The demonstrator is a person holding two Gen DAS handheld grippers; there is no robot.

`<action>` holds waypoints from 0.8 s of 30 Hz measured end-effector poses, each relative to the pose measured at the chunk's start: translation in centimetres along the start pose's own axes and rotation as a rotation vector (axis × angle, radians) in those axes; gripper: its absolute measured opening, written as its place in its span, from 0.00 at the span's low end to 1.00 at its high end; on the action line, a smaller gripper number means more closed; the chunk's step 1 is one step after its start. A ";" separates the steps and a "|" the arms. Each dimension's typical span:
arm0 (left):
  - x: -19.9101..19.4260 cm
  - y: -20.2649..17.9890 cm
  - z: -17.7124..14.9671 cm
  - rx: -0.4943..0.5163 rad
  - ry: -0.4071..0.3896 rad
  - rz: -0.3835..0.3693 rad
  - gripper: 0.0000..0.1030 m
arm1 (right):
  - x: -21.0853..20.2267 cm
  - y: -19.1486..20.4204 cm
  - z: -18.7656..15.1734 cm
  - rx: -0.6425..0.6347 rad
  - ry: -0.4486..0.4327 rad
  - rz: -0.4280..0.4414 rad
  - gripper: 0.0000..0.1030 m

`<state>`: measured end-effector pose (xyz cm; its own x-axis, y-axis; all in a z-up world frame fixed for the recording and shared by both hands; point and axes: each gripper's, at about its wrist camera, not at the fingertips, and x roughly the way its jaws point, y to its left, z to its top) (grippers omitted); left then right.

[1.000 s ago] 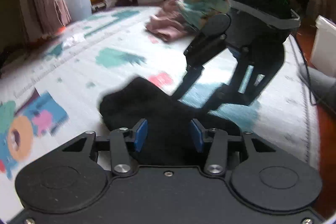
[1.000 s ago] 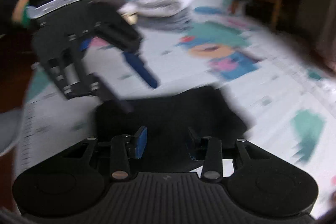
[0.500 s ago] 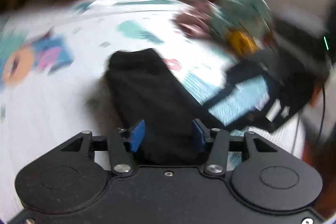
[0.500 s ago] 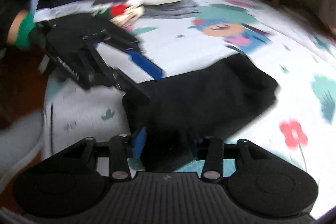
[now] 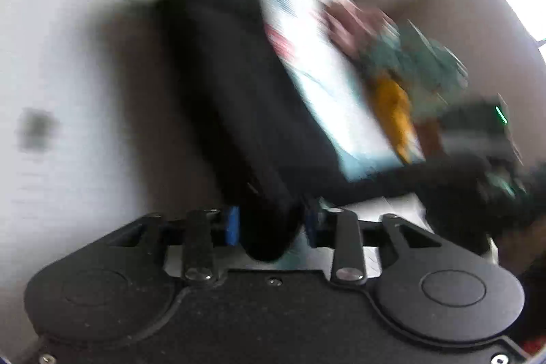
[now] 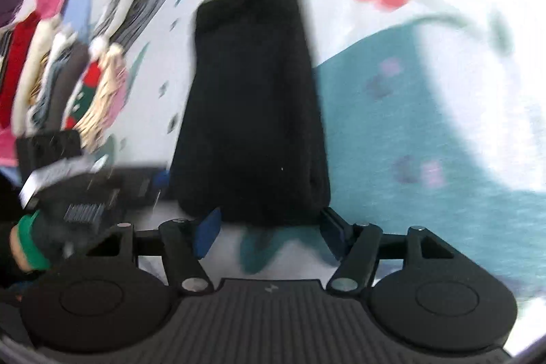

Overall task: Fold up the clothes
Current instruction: 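Open the right tool and release the folded trousers, then lift the folded trousers with the left tool and carry them to the clothes pile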

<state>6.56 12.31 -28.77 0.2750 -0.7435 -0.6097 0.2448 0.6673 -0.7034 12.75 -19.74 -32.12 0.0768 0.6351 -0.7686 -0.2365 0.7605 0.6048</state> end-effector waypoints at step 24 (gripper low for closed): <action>0.7 5.2 7.4 0.180 -0.112 0.244 0.47 | -0.8 -0.6 1.9 0.100 -0.085 0.019 0.53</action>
<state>14.89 15.60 -30.11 0.4438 -0.5578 -0.7014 0.3170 0.8298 -0.4593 14.64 -20.45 -31.52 0.1558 0.6551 -0.7393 -0.1411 0.7555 0.6398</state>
